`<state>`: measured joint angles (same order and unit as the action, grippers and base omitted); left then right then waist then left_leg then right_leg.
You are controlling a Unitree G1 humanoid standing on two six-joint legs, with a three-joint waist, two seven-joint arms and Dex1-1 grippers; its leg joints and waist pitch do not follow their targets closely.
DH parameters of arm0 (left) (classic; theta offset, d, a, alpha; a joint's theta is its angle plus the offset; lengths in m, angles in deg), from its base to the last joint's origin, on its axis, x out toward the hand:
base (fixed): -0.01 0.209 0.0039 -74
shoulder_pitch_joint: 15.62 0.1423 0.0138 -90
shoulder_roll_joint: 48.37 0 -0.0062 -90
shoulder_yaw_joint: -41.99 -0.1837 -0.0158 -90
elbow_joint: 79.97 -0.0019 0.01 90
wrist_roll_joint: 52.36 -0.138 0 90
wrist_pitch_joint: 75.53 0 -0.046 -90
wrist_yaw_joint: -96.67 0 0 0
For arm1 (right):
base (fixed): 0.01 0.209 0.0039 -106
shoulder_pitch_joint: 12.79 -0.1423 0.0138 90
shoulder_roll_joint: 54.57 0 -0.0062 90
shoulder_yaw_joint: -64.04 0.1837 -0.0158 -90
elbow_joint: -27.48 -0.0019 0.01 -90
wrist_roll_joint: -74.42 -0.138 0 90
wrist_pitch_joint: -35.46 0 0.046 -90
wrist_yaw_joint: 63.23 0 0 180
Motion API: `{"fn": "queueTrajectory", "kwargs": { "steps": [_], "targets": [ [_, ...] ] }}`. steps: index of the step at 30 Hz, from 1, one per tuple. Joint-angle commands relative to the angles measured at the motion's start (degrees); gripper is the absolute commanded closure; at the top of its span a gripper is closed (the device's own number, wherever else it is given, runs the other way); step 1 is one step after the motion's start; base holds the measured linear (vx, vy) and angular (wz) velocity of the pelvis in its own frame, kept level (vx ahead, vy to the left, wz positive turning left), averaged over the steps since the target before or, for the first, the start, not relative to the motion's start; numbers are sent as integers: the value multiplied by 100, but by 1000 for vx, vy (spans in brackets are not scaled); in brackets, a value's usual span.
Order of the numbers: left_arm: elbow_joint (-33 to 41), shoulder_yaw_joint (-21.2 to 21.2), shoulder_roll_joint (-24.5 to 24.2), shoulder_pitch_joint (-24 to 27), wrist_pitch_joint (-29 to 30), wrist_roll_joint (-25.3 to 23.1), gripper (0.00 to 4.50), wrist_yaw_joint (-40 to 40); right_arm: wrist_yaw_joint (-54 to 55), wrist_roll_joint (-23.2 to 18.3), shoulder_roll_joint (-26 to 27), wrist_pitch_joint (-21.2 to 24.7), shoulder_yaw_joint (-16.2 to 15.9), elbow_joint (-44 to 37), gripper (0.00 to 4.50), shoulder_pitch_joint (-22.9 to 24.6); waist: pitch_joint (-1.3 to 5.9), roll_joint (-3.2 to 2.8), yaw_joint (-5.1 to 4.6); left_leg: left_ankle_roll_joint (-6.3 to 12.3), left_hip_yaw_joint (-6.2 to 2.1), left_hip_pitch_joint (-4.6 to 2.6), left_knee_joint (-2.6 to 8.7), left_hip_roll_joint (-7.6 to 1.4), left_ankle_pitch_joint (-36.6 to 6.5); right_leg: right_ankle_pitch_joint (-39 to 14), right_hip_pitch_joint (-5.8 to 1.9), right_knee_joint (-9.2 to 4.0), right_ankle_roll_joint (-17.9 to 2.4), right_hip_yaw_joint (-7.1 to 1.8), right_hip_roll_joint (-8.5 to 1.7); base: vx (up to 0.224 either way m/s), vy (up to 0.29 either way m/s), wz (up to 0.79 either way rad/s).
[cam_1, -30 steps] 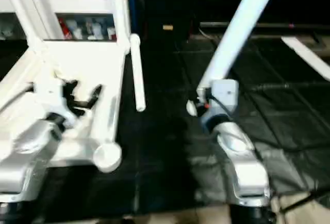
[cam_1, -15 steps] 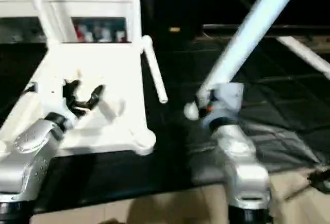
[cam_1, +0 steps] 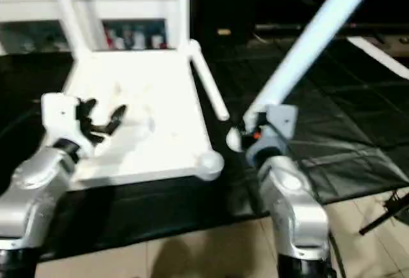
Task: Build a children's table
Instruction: Move to table
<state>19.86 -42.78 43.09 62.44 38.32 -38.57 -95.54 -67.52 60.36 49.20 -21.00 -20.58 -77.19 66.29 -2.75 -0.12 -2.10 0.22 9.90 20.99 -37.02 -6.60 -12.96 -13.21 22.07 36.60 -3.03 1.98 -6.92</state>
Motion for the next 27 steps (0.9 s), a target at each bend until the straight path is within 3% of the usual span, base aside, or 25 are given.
{"fn": "queueTrajectory", "kwargs": {
  "steps": [1, 2, 3, 4, 5, 6, 7, 8, 9, 10, 11, 12, 13, 14, 15, 17, 18, 20, 22, 24, 27],
  "targets": [
    [4, -172, 13, -95, 13, -76, 65, -62, 8, 48, -91, -96, 109, -57, 258, -18, 284, 41, 65, -505, 77, -553, 383, -414, -2784, -2532, 364, -783, -27, -383, -33, -43, 108, -28],
    [15, -243, 1, -92, -8, -136, 65, -76, 67, 176, -145, -131, 72, -33, 258, -25, 308, -40, 104, -1088, 33, -505, 564, -483, -2688, -2086, 354, -677, 258, -347, 310, -51, 90, -52],
    [15, -243, 1, -92, -8, -136, 65, -76, 67, 176, -145, -131, 72, -33, 258, -25, 294, -112, 102, -1376, -17, -542, 657, -574, -2649, -1680, 391, -596, 326, -277, 477, -51, 90, -52],
    [17, -267, 1, -90, -16, -155, 65, -80, 105, 239, -169, -130, 56, -19, 258, -28, 286, -276, 114, -1735, -59, -536, 956, -1011, -2364, -770, 455, -326, 315, -79, 550, -61, 59, -55],
    [17, -271, 14, -89, -14, -155, 65, -75, 159, 354, -225, -109, 10, -8, 258, -41, 293, -177, 143, -1557, -369, -179, 1240, -1119, -2479, -164, 108, 46, 265, 43, 436, -64, 8, -27],
    [9, -216, 78, -85, 18, -90, 65, -30, 158, 304, -212, -28, 32, -10, 258, -60, 313, -362, 129, -1551, -404, -175, 1328, -1222, -2315, 132, 59, 75, 214, 105, 390, -64, 8, -27],
    [4, -176, 122, -81, 43, -44, 65, 5, 148, 251, -196, 27, 52, -14, 258, -74, 331, -256, 42, -904, -371, -229, 1199, -1344, -1879, 300, 40, -25, -55, 136, 168, -39, -70, -8],
    [-3, -148, 142, -81, 64, -27, 65, 37, 94, 182, -181, 27, 63, -22, 258, -84, 324, -199, 17, -632, -385, -223, 1192, -1332, -1973, 182, -13, -79, -127, 102, 103, -23, -131, -6],
    [-5, -146, 141, -81, 66, -28, 65, 40, 84, 166, -174, 24, 67, -24, 258, -85, 333, -69, 35, -201, -165, -159, 904, -963, -2178, -186, -55, -414, -451, -15, -30, -23, -131, -6],
    [-14, -137, 136, -83, 79, -35, 65, 55, 32, 77, -135, 11, 89, -36, 258, -88, 312, -15, 79, -147, 34, -18, 632, -572, -2200, -754, -72, -681, -592, -69, -109, -33, -152, -6],
    [-24, -127, 129, -88, 104, -37, 65, 63, -5, -35, -95, -3, 112, -52, 258, -88, 362, 162, 240, -17, 39, 144, 269, -328, -1214, -2046, -208, -871, -157, -255, -391, -34, -143, -4],
    [-38, -124, 113, -94, 107, -46, 65, 56, -57, -60, -96, -85, 87, -58, 258, -92, 378, 172, 364, 75, -59, 237, 342, -407, -561, -2714, -230, -850, 399, -351, -427, -34, -143, -4],
    [-38, -124, 113, -94, 107, -46, 65, 56, -57, -60, -96, -85, 87, -58, 258, -92, 371, 148, 385, 52, -91, 280, 405, -439, -418, -2870, -210, -820, 549, -300, -377, -28, -124, -9],
    [-74, -114, 86, -107, 106, -75, 65, 45, -90, 2, -110, -168, 16, -9, 258, -97, 370, 81, 411, -82, -103, 258, 502, -491, -341, -2783, -155, -795, 640, -190, -223, -15, -89, -12],
    [-74, -114, 86, -107, 106, -75, 65, 45, -90, 2, -110, -168, 16, -9, 258, -97, 348, 35, 411, -160, -127, 201, 571, -541, -477, -2420, -104, -774, 549, -140, -111, -15, -89, -12],
    [-98, -124, 59, -124, 103, -111, 65, -6, -127, 42, -130, -156, -21, 27, 258, -104, 341, -20, 422, -265, -168, 139, 631, -612, -765, -1961, -93, -712, 329, -120, -32, 0, 0, 0],
    [-115, -145, 29, -143, 96, -122, 65, -65, -184, 21, -153, -124, -41, 29, 258, -106, 353, -17, 432, -298, -175, 81, 650, -640, -861, -1574, -83, -667, 175, -129, 0, 0, 0, 0],
    [-166, -247, -93, -181, 128, -76, 65, -341, -298, -17, -233, -73, -81, 36, 258, -106, 355, -35, 437, -319, -188, 93, 677, -654, -790, -980, -134, -590, -68, -141, -13, 0, 0, 0],
    [-202, -518, -348, -186, 73, -6, 65, -921, -439, -95, -325, -93, -58, 62, 258, -130, 377, -24, 446, -290, -179, 39, 668, -670, -667, -472, -139, -546, -257, -149, -18, 0, 0, 0],
    [-219, -768, -580, -187, 67, 50, 65, -1441, -592, -187, -402, -113, -25, 80, 258, -170, 377, -32, 471, -225, -155, 33, 659, -672, -383, 46, -170, -476, -450, -158, -38, 0, 0, 0],
    [-286, -1141, -907, -225, 18, 13, 65, -2112, -776, -225, -530, -198, 10, 169, 258, -245, 384, -36, 492, -156, -136, 30, 652, -668, -238, 236, -198, -444, -588, -162, -75, 0, 0, 0]
  ]
}}
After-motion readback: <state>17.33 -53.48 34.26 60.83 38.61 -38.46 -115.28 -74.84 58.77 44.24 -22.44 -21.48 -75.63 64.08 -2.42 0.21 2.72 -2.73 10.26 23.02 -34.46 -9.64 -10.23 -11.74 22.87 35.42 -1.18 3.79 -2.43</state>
